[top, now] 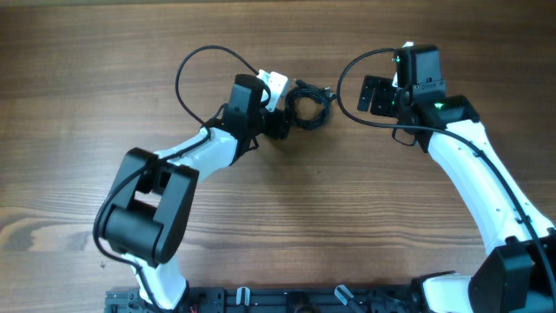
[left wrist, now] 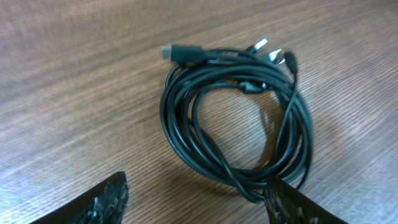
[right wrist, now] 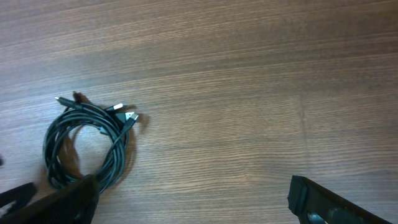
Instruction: Untangle cables
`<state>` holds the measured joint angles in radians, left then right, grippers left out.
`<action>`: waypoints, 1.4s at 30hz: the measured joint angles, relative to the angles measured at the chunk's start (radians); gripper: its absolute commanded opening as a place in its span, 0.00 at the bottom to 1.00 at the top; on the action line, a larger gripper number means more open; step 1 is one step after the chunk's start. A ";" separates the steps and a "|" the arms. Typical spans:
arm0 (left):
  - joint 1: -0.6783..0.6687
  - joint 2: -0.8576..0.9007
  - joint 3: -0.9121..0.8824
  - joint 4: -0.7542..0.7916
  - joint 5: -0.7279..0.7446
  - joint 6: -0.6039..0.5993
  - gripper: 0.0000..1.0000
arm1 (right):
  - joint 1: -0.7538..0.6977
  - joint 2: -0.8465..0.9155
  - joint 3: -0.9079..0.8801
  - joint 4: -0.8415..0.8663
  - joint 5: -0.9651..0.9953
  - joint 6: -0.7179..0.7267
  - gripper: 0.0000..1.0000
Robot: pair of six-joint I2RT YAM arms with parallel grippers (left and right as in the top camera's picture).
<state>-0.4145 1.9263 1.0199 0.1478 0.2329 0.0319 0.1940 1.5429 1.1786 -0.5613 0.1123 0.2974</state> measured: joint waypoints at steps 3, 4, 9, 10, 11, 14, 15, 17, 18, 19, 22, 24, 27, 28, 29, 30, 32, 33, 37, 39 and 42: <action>-0.003 0.042 0.000 0.033 0.000 -0.019 0.72 | 0.000 0.000 0.000 0.000 -0.023 -0.005 1.00; -0.006 0.051 0.000 0.039 0.000 -0.021 0.72 | 0.000 0.000 0.000 0.000 -0.027 -0.005 1.00; -0.026 0.077 -0.001 0.107 0.000 -0.035 0.66 | 0.000 0.000 0.000 -0.002 -0.050 -0.004 1.00; -0.030 0.083 0.000 0.124 0.000 -0.048 0.63 | 0.000 0.000 0.000 -0.003 -0.053 -0.004 1.00; -0.031 0.087 0.000 0.130 0.000 -0.057 0.63 | 0.000 0.000 0.000 -0.007 -0.053 -0.004 1.00; -0.031 0.114 0.010 0.148 0.000 -0.091 0.67 | 0.000 0.000 0.000 -0.023 -0.058 -0.004 1.00; -0.031 0.119 0.013 0.150 0.000 -0.097 0.65 | 0.000 0.000 0.000 -0.026 -0.060 -0.004 1.00; -0.031 0.124 0.014 0.151 0.000 -0.102 0.59 | 0.000 0.000 0.000 -0.030 -0.070 -0.004 1.00; -0.031 0.126 0.016 0.151 0.000 -0.106 0.58 | 0.000 0.000 0.000 -0.029 -0.082 -0.001 1.00; -0.031 0.126 0.017 0.152 0.001 -0.108 0.56 | 0.000 0.000 0.000 -0.029 -0.088 0.005 1.00; -0.031 0.129 0.019 0.156 0.000 -0.113 0.45 | 0.000 0.000 0.000 -0.026 -0.094 0.012 1.00; -0.031 0.131 0.019 0.158 0.000 -0.120 0.42 | 0.000 0.000 0.000 -0.026 -0.095 0.013 1.00; -0.031 0.131 0.020 0.160 0.000 -0.121 0.18 | 0.000 0.000 0.000 -0.026 -0.098 0.016 1.00; -0.031 0.131 0.020 0.160 -0.001 -0.123 0.06 | 0.000 0.000 0.000 -0.026 -0.098 0.016 1.00; -0.031 0.131 0.021 0.162 0.000 -0.123 0.04 | 0.000 0.000 0.000 -0.026 -0.098 0.016 1.00; -0.031 0.131 0.023 0.165 0.001 -0.124 0.04 | 0.000 0.000 0.000 -0.026 -0.098 0.016 1.00; -0.032 0.131 0.026 0.167 0.001 -0.124 0.04 | 0.000 0.000 0.000 -0.026 -0.098 0.016 1.00; -0.032 0.131 0.027 0.164 0.001 -0.124 0.04 | 0.000 0.000 0.000 -0.026 -0.098 0.015 1.00; -0.032 0.131 0.042 0.129 0.001 -0.124 0.04 | 0.000 0.000 0.000 -0.026 -0.098 0.015 1.00; -0.032 0.131 0.055 0.109 0.001 -0.124 0.04 | 0.000 0.000 0.000 -0.026 -0.098 0.016 1.00; -0.029 0.131 0.078 0.065 0.000 -0.124 0.04 | 0.000 0.000 0.000 -0.026 -0.098 0.016 1.00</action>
<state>-0.4431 2.0571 1.0977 0.2127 0.2333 -0.0921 0.1940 1.5429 1.1786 -0.5877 0.0147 0.3134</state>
